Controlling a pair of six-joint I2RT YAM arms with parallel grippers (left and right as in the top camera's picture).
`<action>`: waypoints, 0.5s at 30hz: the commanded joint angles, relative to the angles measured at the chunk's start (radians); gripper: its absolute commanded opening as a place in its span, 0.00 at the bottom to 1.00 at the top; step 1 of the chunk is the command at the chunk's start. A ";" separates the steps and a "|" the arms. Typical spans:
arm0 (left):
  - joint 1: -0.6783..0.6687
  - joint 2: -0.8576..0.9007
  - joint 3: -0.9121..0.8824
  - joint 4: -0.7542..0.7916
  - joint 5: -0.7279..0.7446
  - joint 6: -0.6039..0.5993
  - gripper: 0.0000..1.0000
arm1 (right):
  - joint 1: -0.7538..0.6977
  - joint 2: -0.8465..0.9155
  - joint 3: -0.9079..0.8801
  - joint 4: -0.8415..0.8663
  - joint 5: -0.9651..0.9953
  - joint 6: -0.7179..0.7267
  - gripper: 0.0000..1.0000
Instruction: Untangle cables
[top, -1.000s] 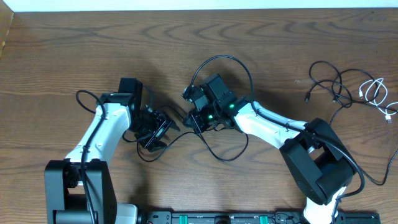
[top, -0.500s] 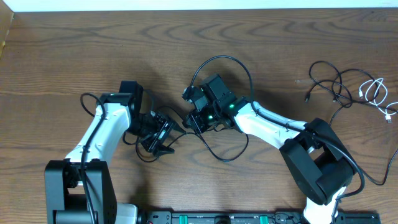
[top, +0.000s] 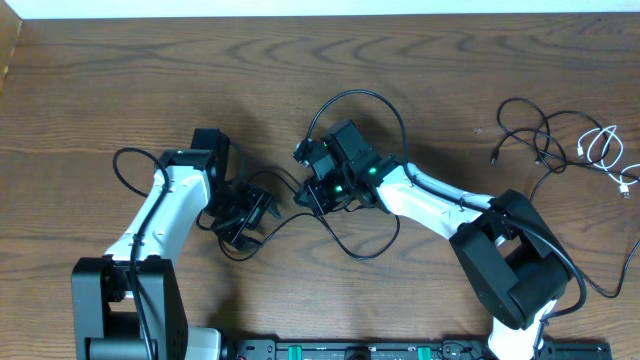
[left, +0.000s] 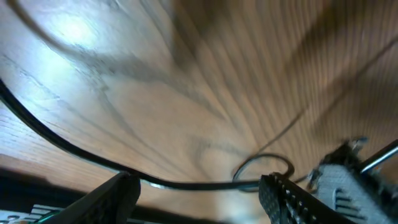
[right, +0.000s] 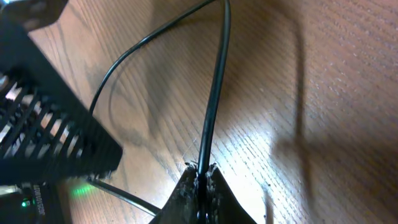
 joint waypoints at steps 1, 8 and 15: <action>-0.001 0.005 -0.006 -0.004 -0.047 -0.082 0.67 | 0.000 0.005 -0.001 -0.004 -0.014 -0.014 0.04; -0.023 0.005 -0.006 -0.109 0.083 -0.092 0.67 | 0.000 0.005 -0.001 -0.004 -0.014 -0.014 0.05; -0.047 0.005 -0.010 -0.108 -0.098 -0.304 0.69 | 0.000 0.005 -0.001 0.002 -0.014 -0.014 0.05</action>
